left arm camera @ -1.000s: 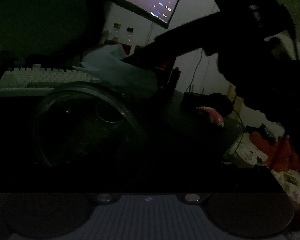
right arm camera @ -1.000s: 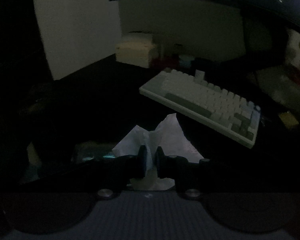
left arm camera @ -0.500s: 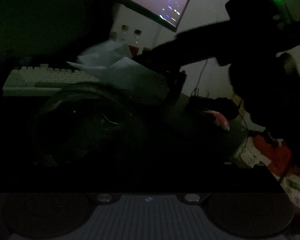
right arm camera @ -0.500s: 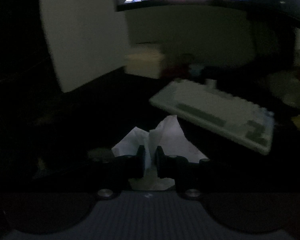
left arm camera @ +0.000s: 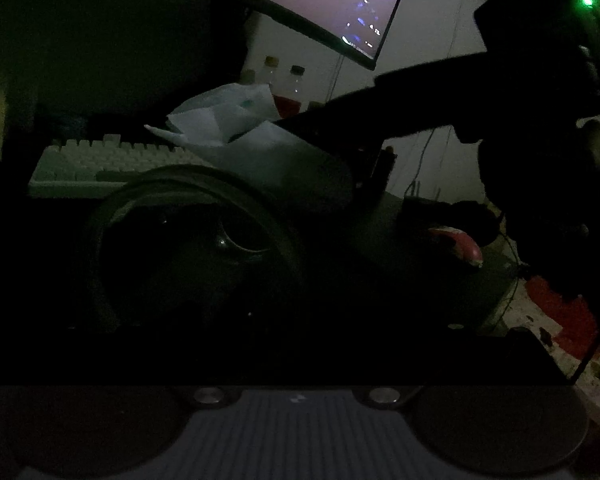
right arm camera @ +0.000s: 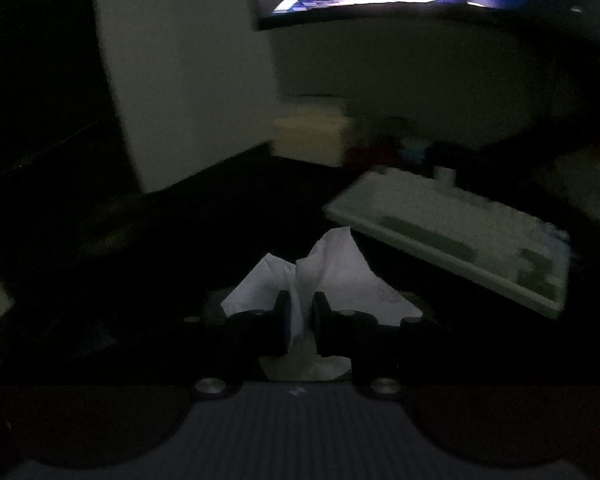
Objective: Clean container
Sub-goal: 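Rub the tissue around inside the jar mouth with the right tool while the left holds the jar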
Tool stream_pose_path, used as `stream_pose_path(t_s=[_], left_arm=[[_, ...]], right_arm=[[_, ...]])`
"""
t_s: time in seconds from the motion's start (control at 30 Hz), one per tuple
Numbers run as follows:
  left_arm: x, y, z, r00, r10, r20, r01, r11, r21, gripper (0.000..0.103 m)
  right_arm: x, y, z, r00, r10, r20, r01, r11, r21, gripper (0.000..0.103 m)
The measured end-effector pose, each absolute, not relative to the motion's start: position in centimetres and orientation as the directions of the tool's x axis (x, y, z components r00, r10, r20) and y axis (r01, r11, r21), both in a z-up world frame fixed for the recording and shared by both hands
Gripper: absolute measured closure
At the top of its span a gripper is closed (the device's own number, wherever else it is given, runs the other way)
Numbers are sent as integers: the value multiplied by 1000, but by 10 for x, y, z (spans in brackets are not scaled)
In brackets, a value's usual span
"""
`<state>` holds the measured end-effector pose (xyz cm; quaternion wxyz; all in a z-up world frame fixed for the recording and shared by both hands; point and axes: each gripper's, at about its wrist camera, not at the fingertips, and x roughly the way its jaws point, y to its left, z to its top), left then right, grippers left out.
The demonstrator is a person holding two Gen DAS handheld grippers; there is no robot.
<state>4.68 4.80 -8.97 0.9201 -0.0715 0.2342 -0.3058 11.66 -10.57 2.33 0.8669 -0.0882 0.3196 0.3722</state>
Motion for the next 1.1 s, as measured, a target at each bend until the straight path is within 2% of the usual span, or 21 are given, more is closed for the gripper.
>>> stream_pose_path(t_s=[0.17, 0.4, 0.8, 0.83, 0.9, 0.93, 0.97, 1.1], left_arm=[[49, 50, -90, 724, -568, -390, 506, 823, -260, 0], [50, 54, -88, 745, -529, -405, 472, 848, -239, 0], [47, 56, -88, 732, -570, -372, 504, 821, -268, 2], [48, 57, -88, 731, -578, -364, 506, 816, -280, 6], [47, 57, -88, 736, -577, -354, 501, 816, -288, 33], [46, 58, -87, 743, -572, -349, 496, 820, -286, 68], [45, 59, -86, 748, -566, -346, 488, 823, -292, 88], [42, 59, -85, 703, -644, -303, 548, 761, -346, 91]], right_arm=[[124, -106, 21, 559, 545, -625, -664, 746, 57, 88], [100, -87, 18, 448, 608, -655, -757, 648, 83, 89], [136, -112, 15, 546, 545, -637, -638, 763, 107, 89], [135, -114, 15, 549, 545, -634, -636, 764, 106, 89], [131, -120, 15, 556, 545, -627, -630, 769, 108, 89], [130, -124, 15, 559, 545, -625, -627, 771, 112, 89], [129, -127, 16, 560, 546, -623, -624, 773, 116, 89], [121, -140, 19, 576, 540, -614, -603, 788, 128, 89]])
